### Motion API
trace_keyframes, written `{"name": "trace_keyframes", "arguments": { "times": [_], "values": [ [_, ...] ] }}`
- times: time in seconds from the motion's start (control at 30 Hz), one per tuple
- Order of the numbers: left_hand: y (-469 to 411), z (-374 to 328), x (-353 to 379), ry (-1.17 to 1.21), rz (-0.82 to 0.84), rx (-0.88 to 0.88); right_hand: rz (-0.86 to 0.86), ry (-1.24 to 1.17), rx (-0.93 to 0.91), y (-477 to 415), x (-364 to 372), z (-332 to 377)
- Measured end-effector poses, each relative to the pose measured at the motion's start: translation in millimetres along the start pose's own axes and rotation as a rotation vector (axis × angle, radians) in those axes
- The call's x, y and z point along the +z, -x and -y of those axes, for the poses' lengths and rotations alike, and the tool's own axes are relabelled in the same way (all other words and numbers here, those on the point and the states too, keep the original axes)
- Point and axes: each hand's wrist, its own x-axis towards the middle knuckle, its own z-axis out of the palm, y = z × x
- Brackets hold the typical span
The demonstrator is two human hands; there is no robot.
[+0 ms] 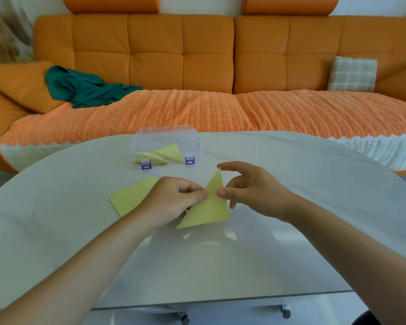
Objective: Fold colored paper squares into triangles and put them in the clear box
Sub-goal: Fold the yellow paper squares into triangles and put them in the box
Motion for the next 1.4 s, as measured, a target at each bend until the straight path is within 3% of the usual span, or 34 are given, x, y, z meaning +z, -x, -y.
{"name": "trace_keyframes", "arguments": {
  "times": [0.23, 0.37, 0.47, 0.63, 0.87, 1.07, 1.17, 1.4],
  "values": [
    [-8, 0, 6, 0.034, 0.115, -0.090, -0.133, -0.064, 0.001, -17, 3, -6],
    [-15, -1, 5, 0.153, 0.021, -0.103, -0.267, 0.119, -0.184, -21, 7, -10],
    [-20, 1, 1, 0.276, -0.057, -0.154, -0.244, 0.277, -0.323, -20, 7, -12],
    [-22, 1, 1, 0.392, -0.041, -0.180, -0.184, 0.317, -0.343, -23, 7, -16],
    [-22, 4, 3, 0.390, -0.075, -0.058, -0.212, 0.190, -0.210, -24, 9, -11],
    [-17, 1, 3, 0.281, 0.044, -0.010, -0.204, 0.053, -0.084, -24, 9, -9],
    [-16, -2, 4, 0.339, 0.094, -0.033, -0.181, 0.044, -0.054, -25, 8, -9],
    [-18, 5, 12, 0.253, -0.023, 0.035, -0.182, -0.022, -0.024, -24, 10, -8]
  ]
}}
